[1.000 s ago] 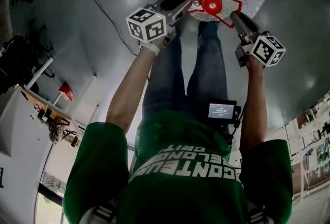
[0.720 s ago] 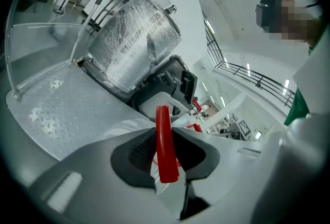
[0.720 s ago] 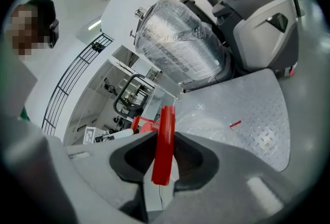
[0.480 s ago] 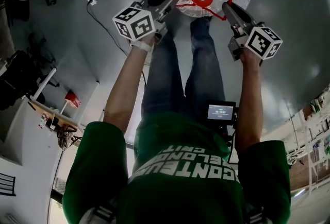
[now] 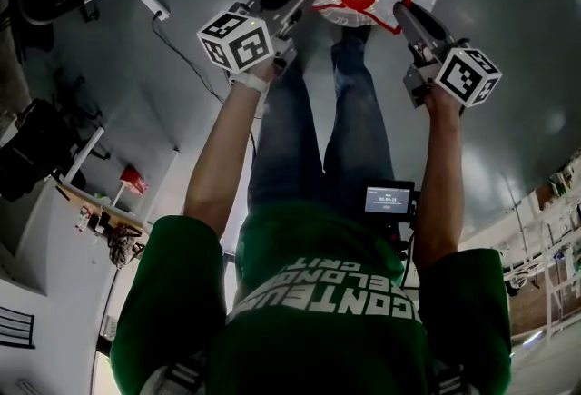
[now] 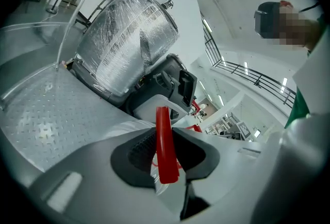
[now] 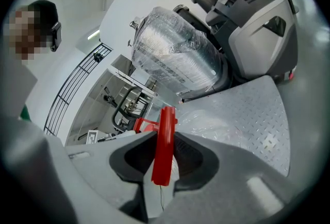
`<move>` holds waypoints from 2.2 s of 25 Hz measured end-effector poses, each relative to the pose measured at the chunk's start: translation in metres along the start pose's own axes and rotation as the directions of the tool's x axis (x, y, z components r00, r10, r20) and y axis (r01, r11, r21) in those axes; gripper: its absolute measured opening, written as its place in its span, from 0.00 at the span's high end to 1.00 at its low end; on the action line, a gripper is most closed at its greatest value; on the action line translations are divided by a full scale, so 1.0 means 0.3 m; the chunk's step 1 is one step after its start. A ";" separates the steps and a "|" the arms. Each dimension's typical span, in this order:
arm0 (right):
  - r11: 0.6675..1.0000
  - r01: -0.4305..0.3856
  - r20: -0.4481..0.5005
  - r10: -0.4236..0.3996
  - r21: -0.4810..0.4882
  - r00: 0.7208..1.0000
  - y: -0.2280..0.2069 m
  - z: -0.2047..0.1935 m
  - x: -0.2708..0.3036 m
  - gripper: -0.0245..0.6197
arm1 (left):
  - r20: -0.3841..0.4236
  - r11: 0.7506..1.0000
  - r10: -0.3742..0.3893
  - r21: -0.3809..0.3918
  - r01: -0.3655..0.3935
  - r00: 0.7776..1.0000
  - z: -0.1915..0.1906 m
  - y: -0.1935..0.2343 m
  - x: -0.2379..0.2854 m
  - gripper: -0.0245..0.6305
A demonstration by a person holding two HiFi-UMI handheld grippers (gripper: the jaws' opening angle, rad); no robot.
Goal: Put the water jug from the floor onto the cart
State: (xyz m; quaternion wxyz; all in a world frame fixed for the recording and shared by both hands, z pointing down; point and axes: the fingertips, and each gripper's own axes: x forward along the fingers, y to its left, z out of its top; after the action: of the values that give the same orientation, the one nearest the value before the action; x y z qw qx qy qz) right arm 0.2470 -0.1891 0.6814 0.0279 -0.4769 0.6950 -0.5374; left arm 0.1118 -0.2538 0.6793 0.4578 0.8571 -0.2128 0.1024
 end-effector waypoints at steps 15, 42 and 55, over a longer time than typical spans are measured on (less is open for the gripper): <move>0.999 0.034 0.035 -0.035 0.030 0.999 -0.067 0.059 -0.006 0.83 | 0.031 0.998 -0.027 -0.056 0.029 0.999 0.051 0.023 0.058 0.81; 0.971 0.240 0.141 -0.238 0.002 0.961 -0.185 0.146 -0.105 0.71 | -0.016 0.975 0.118 0.194 -0.113 0.993 0.113 0.067 0.092 0.61; 0.963 0.249 0.170 -0.229 -0.104 0.958 -0.109 0.093 -0.111 0.71 | 0.011 0.972 0.080 0.221 -0.080 0.997 0.033 -0.007 0.027 0.69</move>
State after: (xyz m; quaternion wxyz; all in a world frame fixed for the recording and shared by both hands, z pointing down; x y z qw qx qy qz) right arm 0.3011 -0.1851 0.6793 -0.0126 -0.5991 0.6600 -0.4532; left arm 0.1198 -0.2633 0.6754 0.3550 0.8935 -0.2349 0.1428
